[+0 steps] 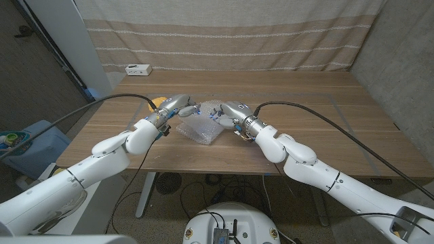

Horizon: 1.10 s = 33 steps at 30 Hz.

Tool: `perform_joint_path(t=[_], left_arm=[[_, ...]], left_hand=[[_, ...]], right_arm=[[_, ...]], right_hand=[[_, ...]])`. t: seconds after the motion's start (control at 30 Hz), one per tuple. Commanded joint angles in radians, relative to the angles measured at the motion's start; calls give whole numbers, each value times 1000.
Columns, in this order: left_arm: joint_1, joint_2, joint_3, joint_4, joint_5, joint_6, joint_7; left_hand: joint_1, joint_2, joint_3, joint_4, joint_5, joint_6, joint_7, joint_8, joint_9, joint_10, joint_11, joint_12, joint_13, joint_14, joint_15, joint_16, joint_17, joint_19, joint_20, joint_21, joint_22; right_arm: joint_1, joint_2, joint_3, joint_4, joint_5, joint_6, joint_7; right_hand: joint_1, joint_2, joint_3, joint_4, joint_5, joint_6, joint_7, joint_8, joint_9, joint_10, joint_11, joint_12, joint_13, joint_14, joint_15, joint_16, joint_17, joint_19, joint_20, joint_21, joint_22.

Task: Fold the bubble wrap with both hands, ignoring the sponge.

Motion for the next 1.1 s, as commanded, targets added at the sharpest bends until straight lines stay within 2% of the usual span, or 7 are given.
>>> perform_joint_path(t=[0.03,0.13,0.27,0.33,0.43,0.53,1.1], left_arm=[[33,62,-6,-58,143,150,-46],[24,60,2,-45,158,169,-56],[-9,49,25,-2,145,144,-86],[-34,42,32,38,88,92,-125],[-59,26,37,93,0,22,-165],[-75,24,58,93,22,35,-182],[-134,15,113,99,5,32,-288]], left_hand=[[4,-10,17,-3,15,6,-5,4,10,3,4,5,13,-4,3,-6,-2,-19,4,1,1],[-7,-10,19,0,26,-22,-14,-11,19,-43,5,-7,31,-49,0,-22,4,-149,46,-45,-2],[-21,-16,24,2,35,-70,-28,-42,8,-103,8,-31,41,-116,-1,-63,-16,-195,58,-62,-3],[-36,-17,37,3,41,-141,-38,-85,-8,-168,9,-74,25,-188,14,-118,-56,-201,51,-66,-4],[-48,-5,54,16,43,-181,-26,-106,-22,-208,31,-104,7,-232,44,-155,-87,-175,38,-59,-6],[-56,-1,59,27,42,-188,-21,-109,-27,-202,33,-107,0,-225,52,-158,-96,-147,37,-49,-7],[-74,-9,91,41,43,-160,-22,-99,-44,-149,31,-106,-25,-143,48,-154,-136,-66,33,-26,-11]], right_arm=[[-28,21,-23,-18,3,-31,29],[-31,25,-26,-18,13,-44,43],[-30,28,-34,-10,19,-55,59],[-30,31,-35,-3,32,-55,62],[-29,34,-39,7,45,-58,70],[-25,37,-46,20,56,-57,78],[4,59,-98,122,124,-44,118]], right_hand=[[11,0,0,0,0,5,1,-2,5,3,1,-2,2,-1,-117,-1,3,-6,-1,8,2],[13,1,0,3,-1,-31,-4,-19,4,-5,-2,-6,3,0,-117,-2,4,-9,-1,10,2],[13,1,0,4,-1,-36,-3,-22,5,-10,-2,-8,3,-4,-116,-6,3,-12,1,11,2],[8,10,1,12,-1,-38,-3,-24,5,-11,-2,-9,4,-6,-113,-8,2,-16,0,11,2],[5,23,3,22,-1,-40,-2,-27,5,-13,0,-11,5,-16,-111,-14,2,-23,0,11,2],[4,24,3,24,-2,-41,0,-29,5,-13,2,-11,5,-15,-113,-13,4,-24,0,12,2],[11,24,5,25,-3,-46,5,-38,6,-14,6,-15,3,7,-110,-7,5,-34,-1,18,1]])
